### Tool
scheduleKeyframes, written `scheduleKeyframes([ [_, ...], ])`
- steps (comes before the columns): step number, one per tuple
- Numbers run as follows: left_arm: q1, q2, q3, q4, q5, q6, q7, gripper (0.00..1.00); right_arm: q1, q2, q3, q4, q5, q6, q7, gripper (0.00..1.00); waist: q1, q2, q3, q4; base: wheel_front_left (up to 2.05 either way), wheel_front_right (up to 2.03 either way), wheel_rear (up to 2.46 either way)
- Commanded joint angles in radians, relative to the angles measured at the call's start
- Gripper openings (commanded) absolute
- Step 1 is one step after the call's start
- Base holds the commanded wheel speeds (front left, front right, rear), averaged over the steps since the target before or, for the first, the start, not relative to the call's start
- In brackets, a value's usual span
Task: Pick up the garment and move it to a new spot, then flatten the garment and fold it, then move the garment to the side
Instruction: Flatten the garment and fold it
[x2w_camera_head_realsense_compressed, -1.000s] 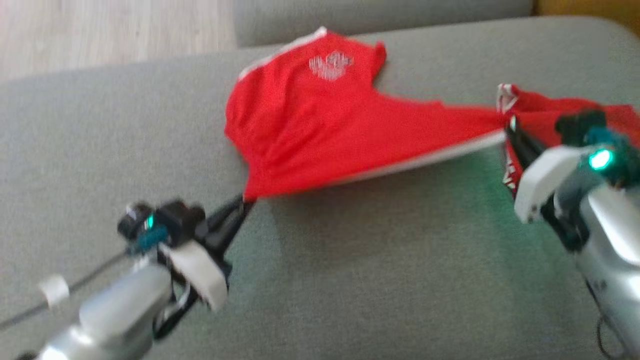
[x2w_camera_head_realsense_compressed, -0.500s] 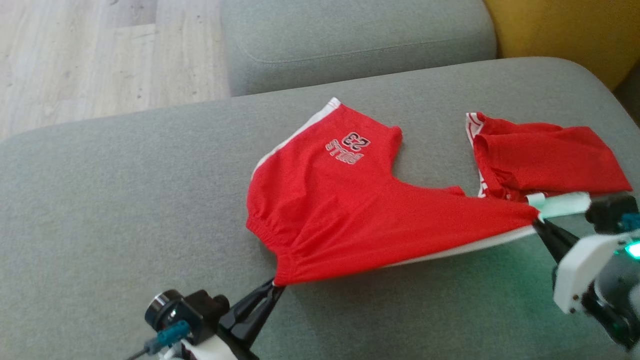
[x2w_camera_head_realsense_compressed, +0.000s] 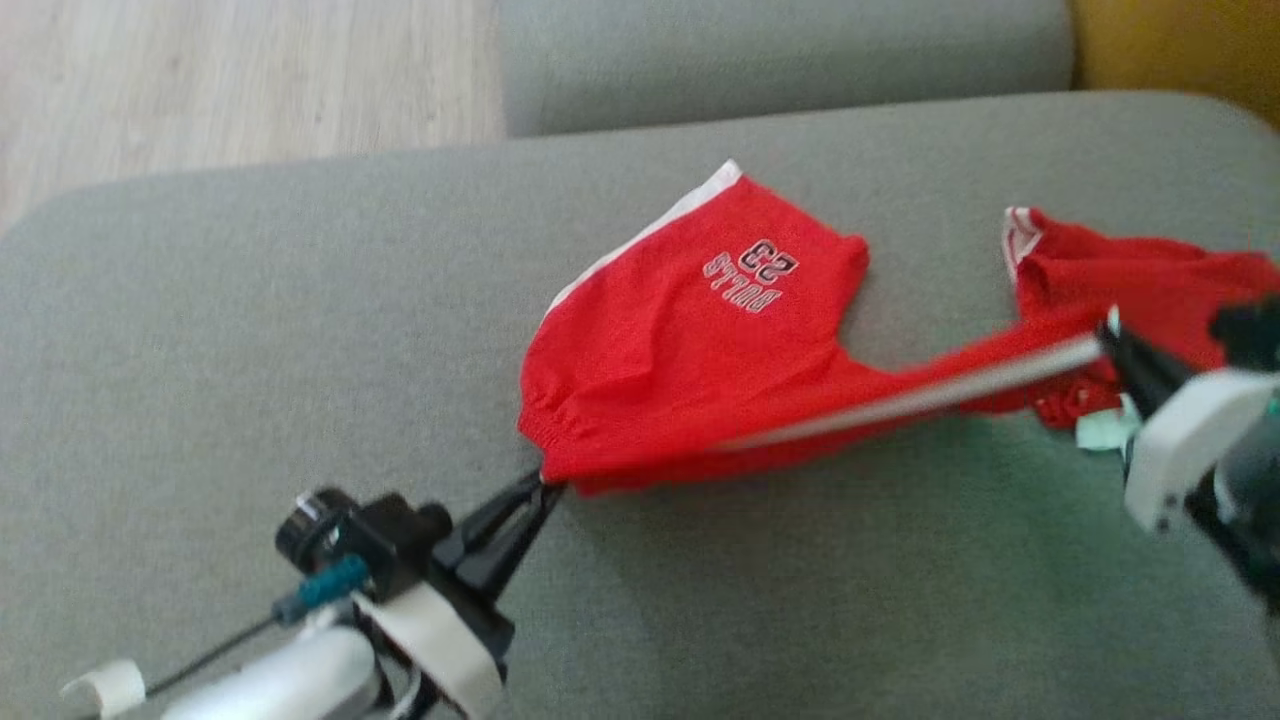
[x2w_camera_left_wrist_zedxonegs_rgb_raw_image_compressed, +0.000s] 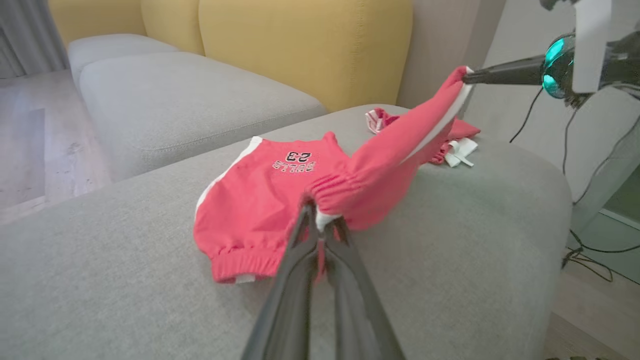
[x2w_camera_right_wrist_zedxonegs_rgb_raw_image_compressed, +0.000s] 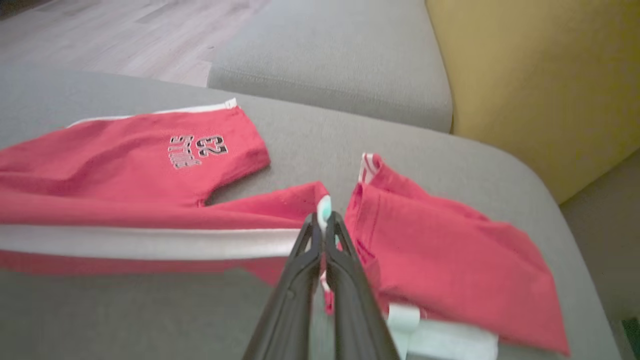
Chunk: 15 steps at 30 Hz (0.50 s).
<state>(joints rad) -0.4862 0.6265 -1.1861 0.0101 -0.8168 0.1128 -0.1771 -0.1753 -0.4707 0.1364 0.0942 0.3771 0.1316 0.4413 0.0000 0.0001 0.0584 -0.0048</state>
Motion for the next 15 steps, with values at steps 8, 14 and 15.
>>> scheduleKeyframes([
  [8, -0.169, -0.009, 0.074, 0.060, 0.018, -0.050, 0.017, 0.00, -0.300, -0.026, 0.071, 0.045, -0.064, -0.001, -0.003, 0.00, 0.0000, -0.0001, 0.168, 0.084, 0.00, 0.00, 0.00],
  [14, -0.239, -0.064, 0.080, 0.151, 0.014, -0.093, 0.023, 0.00, -0.482, -0.034, 0.167, 0.183, -0.074, -0.001, -0.022, 0.00, 0.0000, -0.0001, 0.237, 0.148, 0.00, 0.00, 0.00],
  [15, -0.249, -0.074, 0.080, 0.166, 0.014, -0.100, 0.021, 0.00, -0.506, -0.037, 0.184, 0.210, -0.073, -0.001, -0.030, 0.00, 0.0000, -0.0001, 0.246, 0.159, 0.00, 0.00, 0.00],
])
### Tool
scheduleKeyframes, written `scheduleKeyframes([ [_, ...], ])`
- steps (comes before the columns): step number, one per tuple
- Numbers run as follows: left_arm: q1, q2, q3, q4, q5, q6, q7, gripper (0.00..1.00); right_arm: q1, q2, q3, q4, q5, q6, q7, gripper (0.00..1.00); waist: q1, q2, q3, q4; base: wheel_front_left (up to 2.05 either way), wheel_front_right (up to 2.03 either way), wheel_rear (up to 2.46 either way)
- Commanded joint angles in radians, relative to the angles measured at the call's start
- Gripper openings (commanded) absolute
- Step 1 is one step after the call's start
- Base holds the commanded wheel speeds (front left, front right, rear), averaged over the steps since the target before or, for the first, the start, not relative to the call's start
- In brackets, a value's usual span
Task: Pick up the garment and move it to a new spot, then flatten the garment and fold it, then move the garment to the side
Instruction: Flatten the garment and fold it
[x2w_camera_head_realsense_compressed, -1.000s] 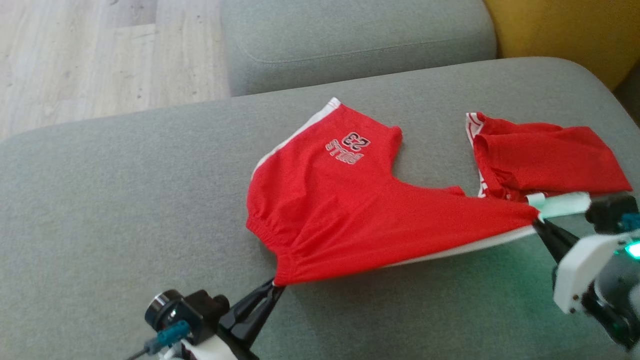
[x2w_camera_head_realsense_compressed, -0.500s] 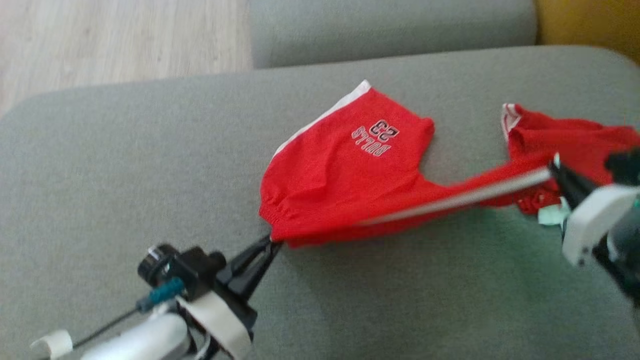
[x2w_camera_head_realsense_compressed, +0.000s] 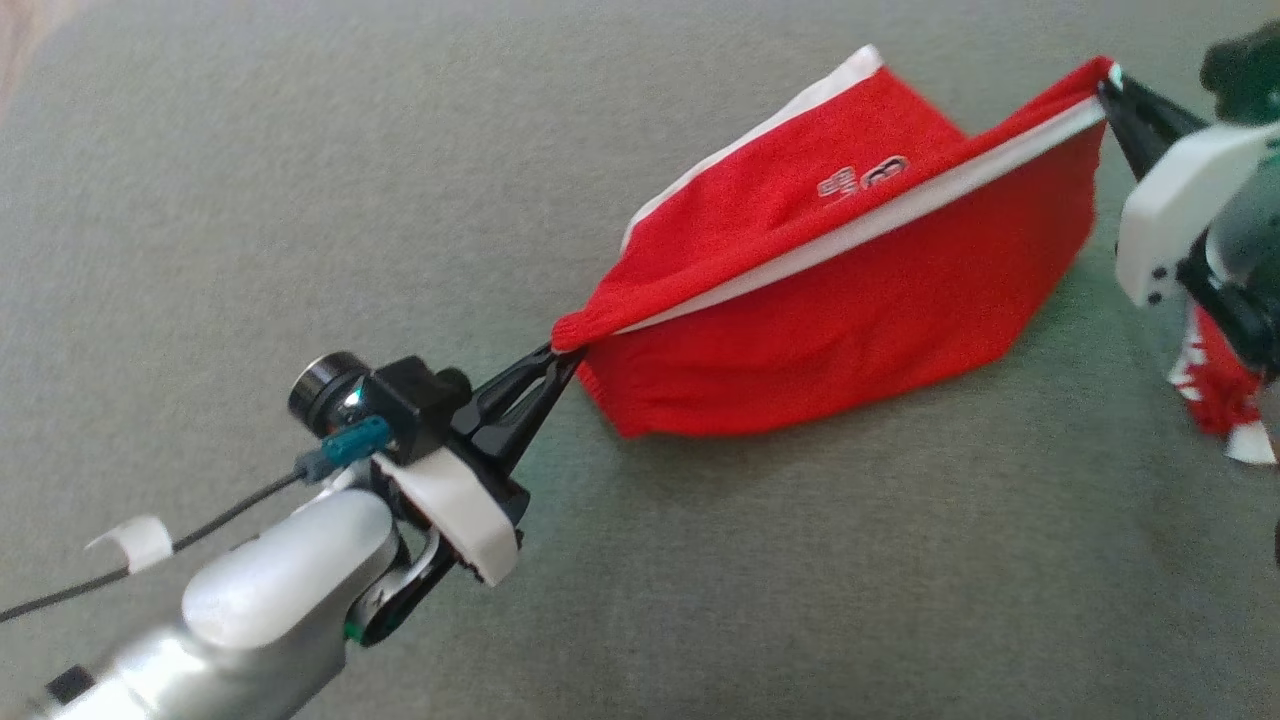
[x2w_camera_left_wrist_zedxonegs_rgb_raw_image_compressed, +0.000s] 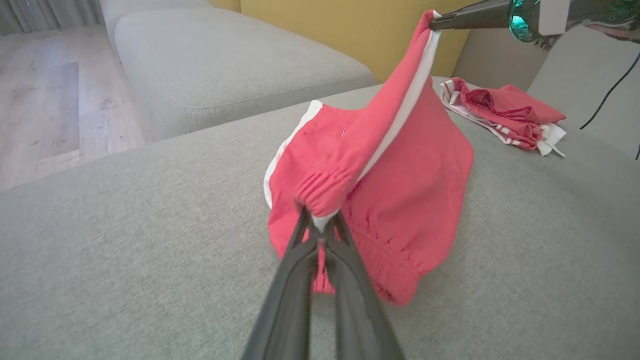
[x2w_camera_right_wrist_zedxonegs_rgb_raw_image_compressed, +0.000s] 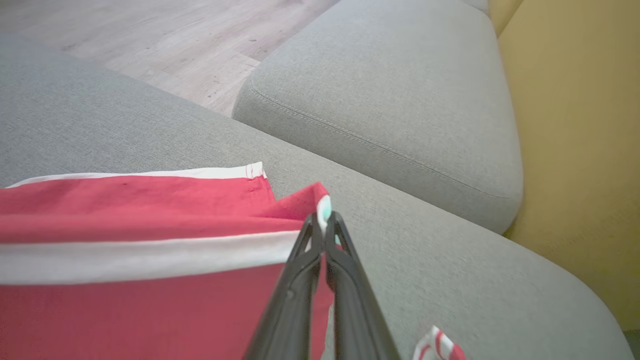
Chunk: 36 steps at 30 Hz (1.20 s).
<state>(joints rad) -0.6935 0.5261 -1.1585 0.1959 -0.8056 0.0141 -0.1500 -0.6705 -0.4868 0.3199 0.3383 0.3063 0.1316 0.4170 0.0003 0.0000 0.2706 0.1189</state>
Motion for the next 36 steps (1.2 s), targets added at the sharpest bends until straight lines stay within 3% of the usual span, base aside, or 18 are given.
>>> scheduleKeyframes([
  [1, -0.051, 0.015, 0.052, -0.005, 0.002, -0.009, -0.008, 0.00, -0.033, -0.022, 0.018, -0.009, 0.000, -0.001, -0.013, 0.00, -0.0003, 0.0000, 0.042, 0.046, 0.00, 0.00, 0.00],
  [14, -0.133, -0.131, 0.050, 0.161, -0.002, -0.074, -0.056, 0.00, -0.287, -0.037, 0.165, 0.267, 0.000, -0.001, -0.106, 0.00, -0.0003, 0.0000, 0.133, 0.150, 0.00, 0.00, 0.00],
  [25, -0.173, -0.195, 0.046, 0.250, 0.004, -0.101, -0.081, 0.00, -0.377, -0.032, 0.238, 0.418, 0.005, -0.001, -0.160, 0.01, -0.0003, 0.0000, 0.169, 0.183, 0.00, 0.00, 0.00],
  [26, -0.174, -0.200, 0.047, 0.258, -0.001, -0.103, -0.082, 0.00, -0.385, -0.032, 0.234, 0.436, 0.004, -0.001, -0.169, 1.00, -0.0003, 0.0000, 0.171, 0.184, 0.00, 0.00, 0.00],
  [27, -0.176, -0.205, 0.047, 0.265, -0.002, -0.105, -0.083, 0.12, -0.390, -0.028, 0.225, 0.457, 0.006, -0.001, -0.172, 1.00, -0.0003, 0.0000, 0.172, 0.184, 0.00, 0.00, 0.00],
  [28, -0.179, -0.208, 0.047, 0.272, -0.003, -0.107, -0.084, 0.51, -0.394, -0.023, 0.224, 0.474, 0.004, -0.001, -0.178, 1.00, -0.0003, 0.0000, 0.172, 0.184, 0.00, 0.00, 0.00],
  [29, -0.181, -0.211, 0.049, 0.280, -0.003, -0.107, -0.086, 1.00, -0.398, -0.019, 0.224, 0.489, 0.003, -0.001, -0.185, 1.00, -0.0003, 0.0000, 0.171, 0.182, 0.00, 0.00, 0.00],
  [36, -0.165, -0.200, 0.081, 0.315, -0.007, -0.090, -0.101, 1.00, -0.406, 0.016, 0.202, 0.564, 0.029, -0.001, -0.295, 1.00, -0.0003, 0.0000, 0.119, 0.144, 0.00, 0.00, 0.00],
])
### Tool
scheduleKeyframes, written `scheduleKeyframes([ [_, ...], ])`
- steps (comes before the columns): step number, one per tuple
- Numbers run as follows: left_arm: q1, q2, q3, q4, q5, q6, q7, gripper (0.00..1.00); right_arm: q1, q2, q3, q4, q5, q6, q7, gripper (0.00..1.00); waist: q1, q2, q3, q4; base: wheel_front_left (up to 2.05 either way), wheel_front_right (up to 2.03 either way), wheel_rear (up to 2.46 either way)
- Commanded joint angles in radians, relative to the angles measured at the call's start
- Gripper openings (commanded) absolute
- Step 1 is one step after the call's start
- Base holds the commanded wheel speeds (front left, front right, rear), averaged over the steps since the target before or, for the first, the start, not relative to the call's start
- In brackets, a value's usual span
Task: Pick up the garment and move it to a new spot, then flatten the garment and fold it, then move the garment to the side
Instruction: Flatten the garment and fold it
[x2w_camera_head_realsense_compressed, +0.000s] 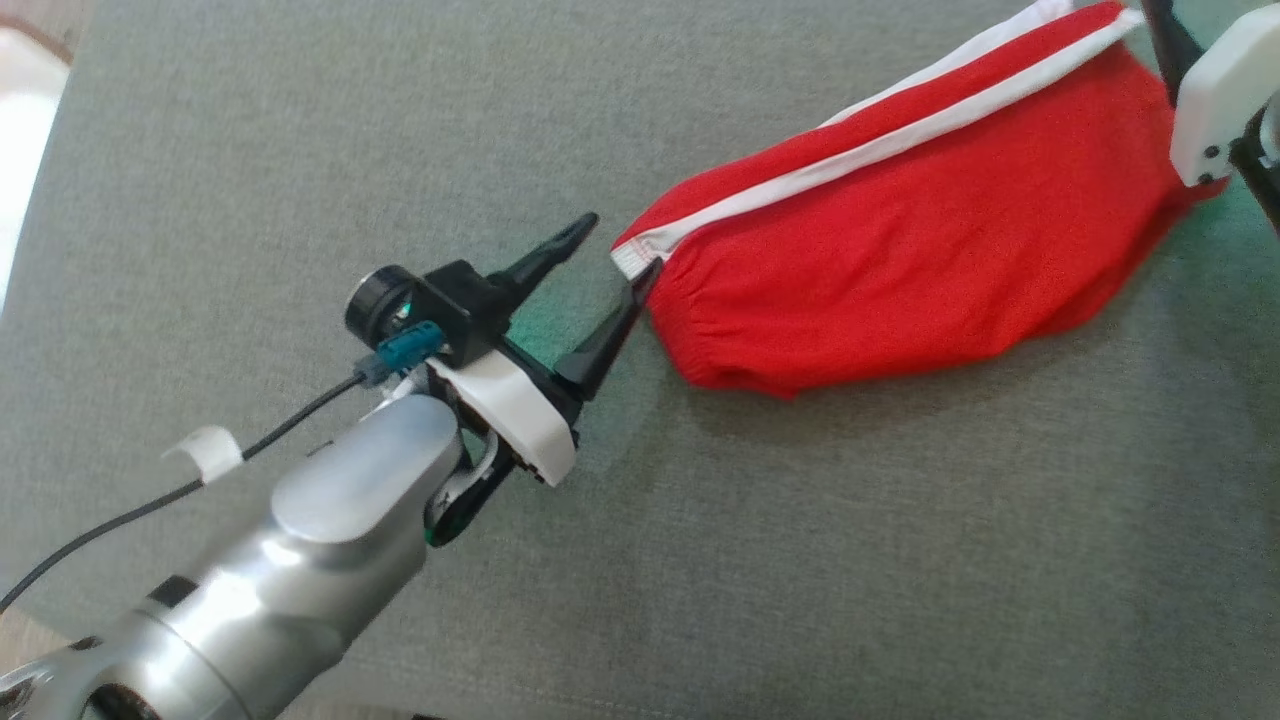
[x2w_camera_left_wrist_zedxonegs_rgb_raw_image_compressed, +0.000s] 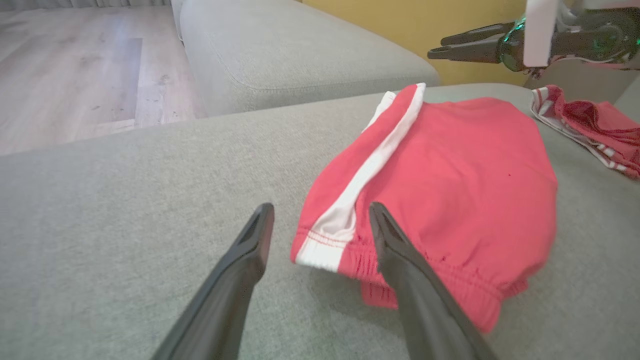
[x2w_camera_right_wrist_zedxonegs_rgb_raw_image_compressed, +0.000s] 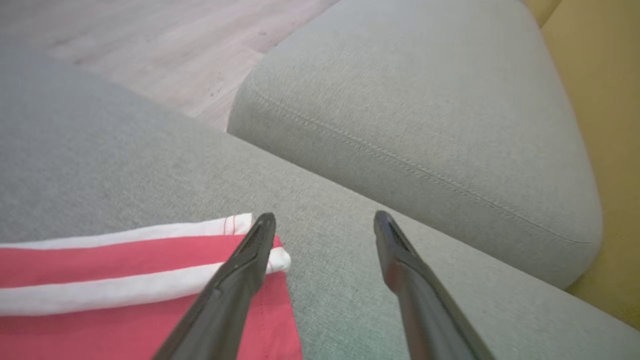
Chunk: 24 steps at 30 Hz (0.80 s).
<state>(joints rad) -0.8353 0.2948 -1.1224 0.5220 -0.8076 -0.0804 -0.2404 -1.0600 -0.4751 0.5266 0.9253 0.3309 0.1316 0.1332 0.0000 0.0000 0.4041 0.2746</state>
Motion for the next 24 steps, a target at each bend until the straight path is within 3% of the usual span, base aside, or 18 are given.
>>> scheduleKeyframes([
  [1, -0.018, 0.036, 0.054, -0.011, -0.006, 0.010, -0.013, 1.00, -0.014, 0.009, -0.010, -0.018, 0.012, -0.001, -0.031, 1.00, 0.0000, 0.0000, -0.026, -0.019, 0.00, 0.00, 0.00],
  [7, 0.031, 0.069, 0.152, -0.046, -0.025, 0.067, -0.020, 1.00, 0.014, 0.048, -0.059, -0.022, 0.064, -0.001, -0.173, 1.00, 0.0000, 0.0000, -0.098, -0.066, 0.00, 0.00, 0.00],
  [13, 0.137, 0.086, 0.360, -0.164, -0.006, 0.136, -0.021, 1.00, 0.087, 0.096, -0.111, -0.077, 0.113, -0.001, -0.304, 1.00, 0.0000, 0.0000, -0.169, -0.117, 0.00, 0.00, 0.00],
  [19, 0.300, 0.052, 0.585, -0.272, 0.062, 0.178, -0.021, 1.00, 0.224, 0.141, -0.184, -0.159, 0.114, -0.001, -0.366, 1.00, 0.0000, 0.0000, -0.232, -0.163, 0.00, 0.00, 0.00],
  [24, 0.438, -0.001, 0.715, -0.320, 0.138, 0.171, -0.021, 1.00, 0.375, 0.194, -0.273, -0.247, 0.065, -0.001, -0.385, 1.00, 0.0000, 0.0000, -0.276, -0.195, 0.00, 0.00, 0.00],
])
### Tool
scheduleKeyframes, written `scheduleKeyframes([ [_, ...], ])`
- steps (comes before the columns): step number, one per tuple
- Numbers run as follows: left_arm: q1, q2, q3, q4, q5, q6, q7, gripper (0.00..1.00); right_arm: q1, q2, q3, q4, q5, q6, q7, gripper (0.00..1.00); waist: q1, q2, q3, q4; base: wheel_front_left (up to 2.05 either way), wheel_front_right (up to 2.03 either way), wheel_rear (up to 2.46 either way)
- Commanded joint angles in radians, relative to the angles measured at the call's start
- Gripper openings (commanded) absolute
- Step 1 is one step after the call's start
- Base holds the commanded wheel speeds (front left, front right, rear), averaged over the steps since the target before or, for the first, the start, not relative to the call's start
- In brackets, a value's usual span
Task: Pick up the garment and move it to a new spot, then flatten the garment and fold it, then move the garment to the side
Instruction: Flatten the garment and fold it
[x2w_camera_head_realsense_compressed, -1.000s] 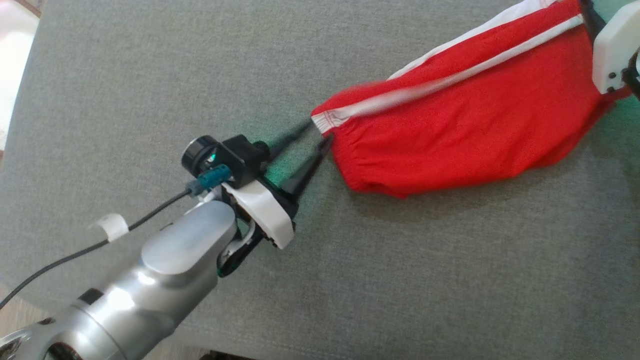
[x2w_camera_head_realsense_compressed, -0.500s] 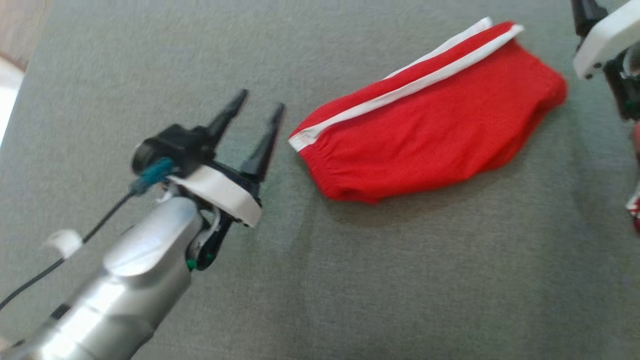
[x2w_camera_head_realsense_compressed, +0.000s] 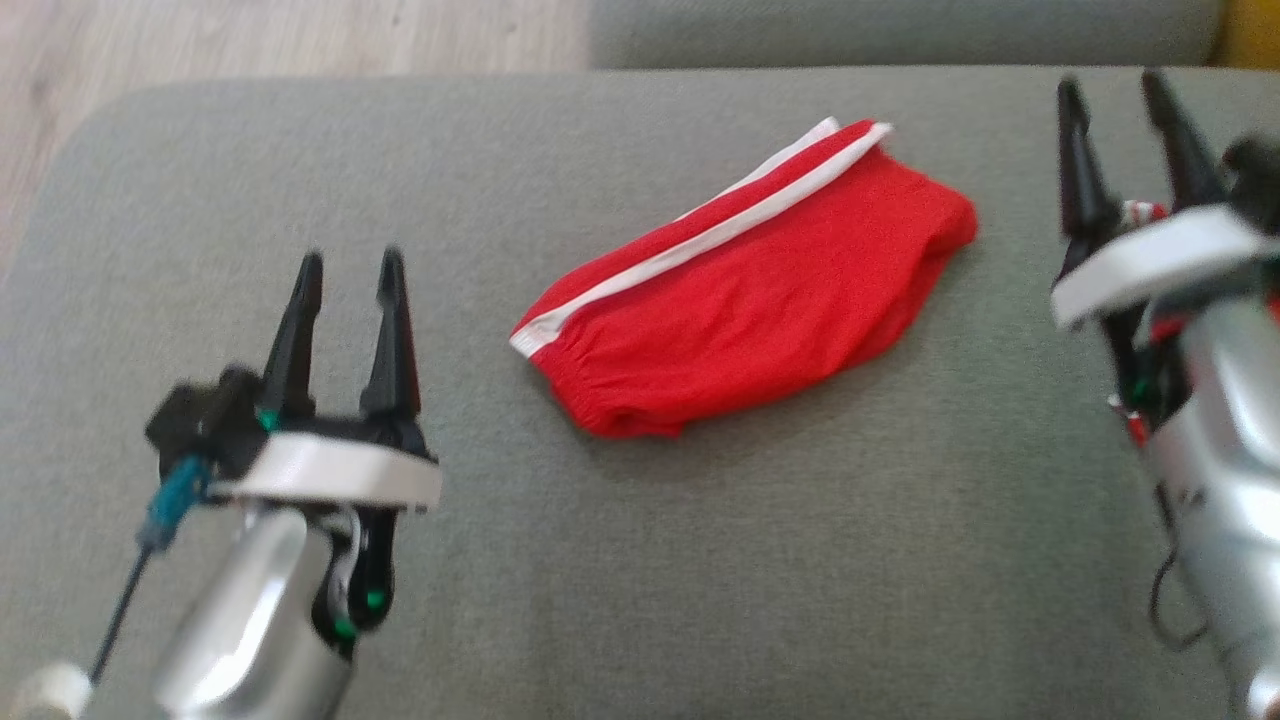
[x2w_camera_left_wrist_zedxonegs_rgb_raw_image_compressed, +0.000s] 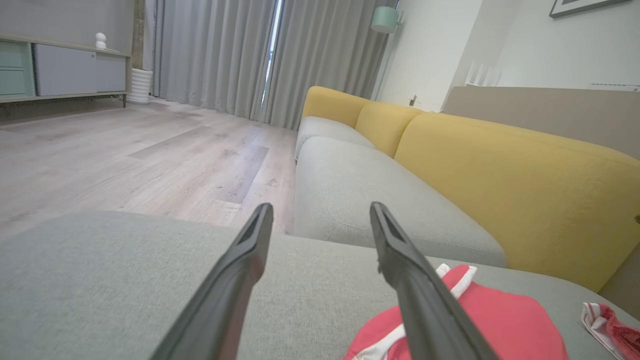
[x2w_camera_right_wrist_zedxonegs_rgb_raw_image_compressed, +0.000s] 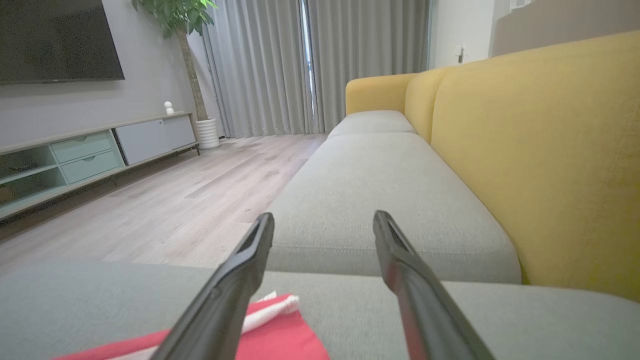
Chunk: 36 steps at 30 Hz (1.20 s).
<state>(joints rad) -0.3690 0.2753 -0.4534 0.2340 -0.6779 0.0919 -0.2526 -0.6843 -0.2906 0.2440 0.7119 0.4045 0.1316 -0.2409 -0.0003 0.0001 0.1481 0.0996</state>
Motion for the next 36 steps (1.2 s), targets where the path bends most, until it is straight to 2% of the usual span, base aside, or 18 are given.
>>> scheduleKeyframes([
  [1, -0.004, 0.009, 0.066, -0.037, 0.023, -0.008, -0.009, 1.00, 0.032, 0.021, -0.005, -0.054, -0.026, -0.001, -0.013, 1.00, 0.0003, -0.0001, -0.027, -0.026, 0.00, 0.00, 0.00],
  [6, 0.109, -0.040, 0.147, -0.043, 0.090, -0.048, -0.009, 1.00, 0.190, 0.128, -0.133, -0.149, -0.068, -0.001, -0.017, 1.00, 0.0003, -0.0001, -0.054, -0.058, 0.00, 0.00, 0.00],
  [7, 0.109, -0.040, 0.147, -0.043, 0.090, -0.048, -0.009, 1.00, 0.190, 0.128, -0.133, -0.149, -0.068, -0.001, -0.017, 1.00, 0.0003, -0.0001, -0.054, -0.058, 0.00, 0.00, 0.00],
  [11, 0.182, -0.084, 0.206, -0.039, 0.137, -0.085, -0.009, 1.00, 0.308, 0.196, -0.184, -0.219, -0.107, -0.001, -0.018, 1.00, 0.0003, -0.0001, -0.064, -0.073, 0.00, 0.00, 0.00],
  [19, 0.240, -0.158, 0.279, -0.021, 0.221, -0.151, -0.009, 1.00, 0.432, 0.237, -0.209, -0.299, -0.134, -0.001, 0.022, 1.00, 0.0003, -0.0001, -0.070, -0.070, 0.00, 0.00, 0.00],
  [24, 0.219, -0.180, 0.292, -0.012, 0.255, -0.179, -0.009, 1.00, 0.403, 0.239, -0.232, -0.318, -0.136, -0.001, 0.085, 1.00, 0.0003, -0.0001, -0.038, -0.039, 0.00, 0.00, 0.00],
  [29, 0.184, -0.196, 0.288, 0.004, 0.276, -0.198, -0.009, 1.00, 0.316, 0.240, -0.272, -0.296, -0.085, -0.001, 0.167, 1.00, 0.0003, -0.0001, 0.019, 0.011, 0.00, 0.00, 0.00],
  [36, 0.139, -0.213, 0.267, 0.031, 0.286, -0.213, -0.009, 1.00, 0.143, 0.240, -0.391, -0.120, 0.023, -0.001, 0.311, 1.00, 0.0003, -0.0001, 0.089, 0.091, 0.00, 0.00, 0.00],
])
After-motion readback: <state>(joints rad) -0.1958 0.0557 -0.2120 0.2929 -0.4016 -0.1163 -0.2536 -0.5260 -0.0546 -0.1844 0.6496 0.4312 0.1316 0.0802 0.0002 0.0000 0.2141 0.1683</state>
